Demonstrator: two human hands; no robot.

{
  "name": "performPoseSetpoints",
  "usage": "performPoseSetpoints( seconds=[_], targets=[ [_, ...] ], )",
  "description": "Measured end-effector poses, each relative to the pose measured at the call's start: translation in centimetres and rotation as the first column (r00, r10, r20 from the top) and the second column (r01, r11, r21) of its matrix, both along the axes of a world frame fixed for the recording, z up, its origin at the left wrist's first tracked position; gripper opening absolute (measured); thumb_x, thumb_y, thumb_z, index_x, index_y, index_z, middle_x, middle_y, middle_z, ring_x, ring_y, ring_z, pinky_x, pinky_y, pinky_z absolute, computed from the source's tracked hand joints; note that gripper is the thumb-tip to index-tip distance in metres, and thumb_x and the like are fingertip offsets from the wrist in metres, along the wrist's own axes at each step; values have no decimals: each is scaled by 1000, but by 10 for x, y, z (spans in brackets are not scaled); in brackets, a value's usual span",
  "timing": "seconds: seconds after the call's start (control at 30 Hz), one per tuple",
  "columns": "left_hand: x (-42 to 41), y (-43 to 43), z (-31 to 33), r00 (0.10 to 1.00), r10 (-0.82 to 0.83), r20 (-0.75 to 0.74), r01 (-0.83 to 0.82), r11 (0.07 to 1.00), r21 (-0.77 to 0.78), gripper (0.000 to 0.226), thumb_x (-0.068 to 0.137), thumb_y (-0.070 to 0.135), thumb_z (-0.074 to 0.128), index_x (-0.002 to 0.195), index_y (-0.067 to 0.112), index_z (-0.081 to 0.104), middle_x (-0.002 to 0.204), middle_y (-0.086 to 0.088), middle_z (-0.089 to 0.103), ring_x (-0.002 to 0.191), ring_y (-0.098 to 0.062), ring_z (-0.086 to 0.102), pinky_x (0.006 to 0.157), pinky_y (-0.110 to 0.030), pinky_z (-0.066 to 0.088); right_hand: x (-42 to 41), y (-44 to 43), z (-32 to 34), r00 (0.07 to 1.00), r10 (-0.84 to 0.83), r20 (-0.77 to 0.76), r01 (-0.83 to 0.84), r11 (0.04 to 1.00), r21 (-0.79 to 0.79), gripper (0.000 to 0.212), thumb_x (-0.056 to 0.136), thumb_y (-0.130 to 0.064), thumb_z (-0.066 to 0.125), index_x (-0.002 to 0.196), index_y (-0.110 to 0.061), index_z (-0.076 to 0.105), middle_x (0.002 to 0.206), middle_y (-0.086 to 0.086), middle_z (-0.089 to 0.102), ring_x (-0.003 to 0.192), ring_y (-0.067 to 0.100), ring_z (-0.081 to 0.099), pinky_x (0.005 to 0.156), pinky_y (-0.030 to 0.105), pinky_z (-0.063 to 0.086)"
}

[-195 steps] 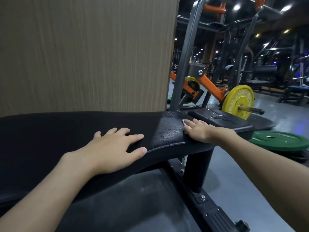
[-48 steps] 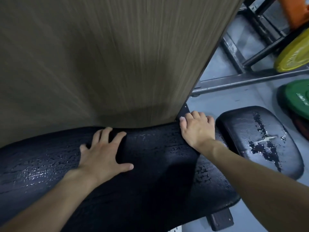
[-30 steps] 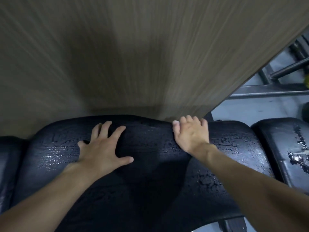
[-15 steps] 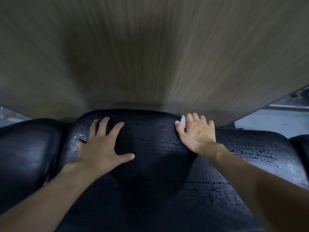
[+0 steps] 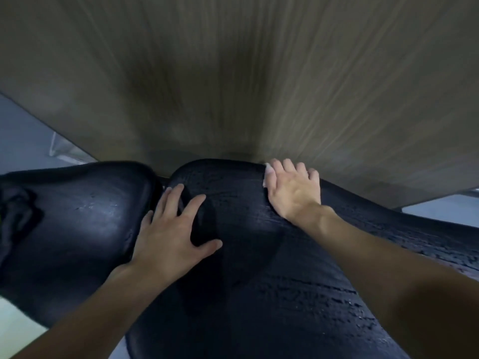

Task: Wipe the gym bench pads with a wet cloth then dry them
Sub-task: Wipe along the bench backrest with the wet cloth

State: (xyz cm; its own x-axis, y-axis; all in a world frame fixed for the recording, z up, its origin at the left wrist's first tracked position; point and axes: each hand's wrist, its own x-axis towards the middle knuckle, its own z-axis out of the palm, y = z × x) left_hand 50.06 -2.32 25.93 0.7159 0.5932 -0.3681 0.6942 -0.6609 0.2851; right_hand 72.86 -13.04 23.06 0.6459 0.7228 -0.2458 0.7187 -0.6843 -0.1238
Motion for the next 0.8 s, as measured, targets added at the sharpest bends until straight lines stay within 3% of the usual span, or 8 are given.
performPoseSetpoints(
  seconds=[0.17,0.27,0.4,0.47,0.57,0.67,0.8],
  targets=[
    [-23,4,-1,988,56,141,-47,997,-64,93,77,65,67,153,33,23,164,6,1,151,-13,3,121,-39,22,-30,48,-1,999,21,-28,-20,999,29,43,105,-39,15,132,-23,44,129,-4,51,123,26,43,111,50,22],
    [-38,7,-4,995,-12,96,3,996,95,91,76,73,54,151,28,29,163,4,17,150,-17,12,121,-46,16,-50,75,-1,994,102,-36,-101,994,39,44,104,-39,16,138,-25,39,131,-4,49,124,25,42,110,50,23],
    [-67,14,-4,1000,18,10,-19,990,139,99,70,83,35,151,26,25,161,1,14,151,-16,0,119,-57,8,-83,106,-6,961,273,53,-276,959,60,47,103,-39,17,142,-23,35,139,-3,45,128,25,39,110,49,24],
    [-81,18,-4,996,32,85,-40,994,98,103,70,81,44,149,17,32,161,-6,14,150,-20,3,121,-52,11,-94,113,-7,935,342,90,-347,936,49,48,102,-40,16,143,-23,35,143,-4,41,135,24,32,113,48,19],
    [-101,27,-4,979,82,185,-82,997,-10,103,72,61,73,150,9,31,163,-4,10,150,-17,6,121,-31,9,-125,111,-4,844,520,136,-518,854,-53,54,100,-39,11,140,-21,42,148,-1,38,144,30,19,116,55,11],
    [-111,35,-5,973,71,219,-56,996,-75,106,74,56,76,154,13,22,165,6,2,150,-6,-2,113,-13,-2,-152,97,-3,756,646,104,-648,761,-19,63,97,-40,7,129,-18,57,143,-2,47,147,27,19,119,54,8],
    [-119,44,-10,970,19,243,6,995,-99,99,81,51,70,155,14,16,165,9,-3,149,-2,-9,114,-13,-4,-140,97,-5,750,646,146,-656,754,35,56,98,-42,16,123,-21,62,135,-5,53,142,21,29,121,48,10]
  ],
)
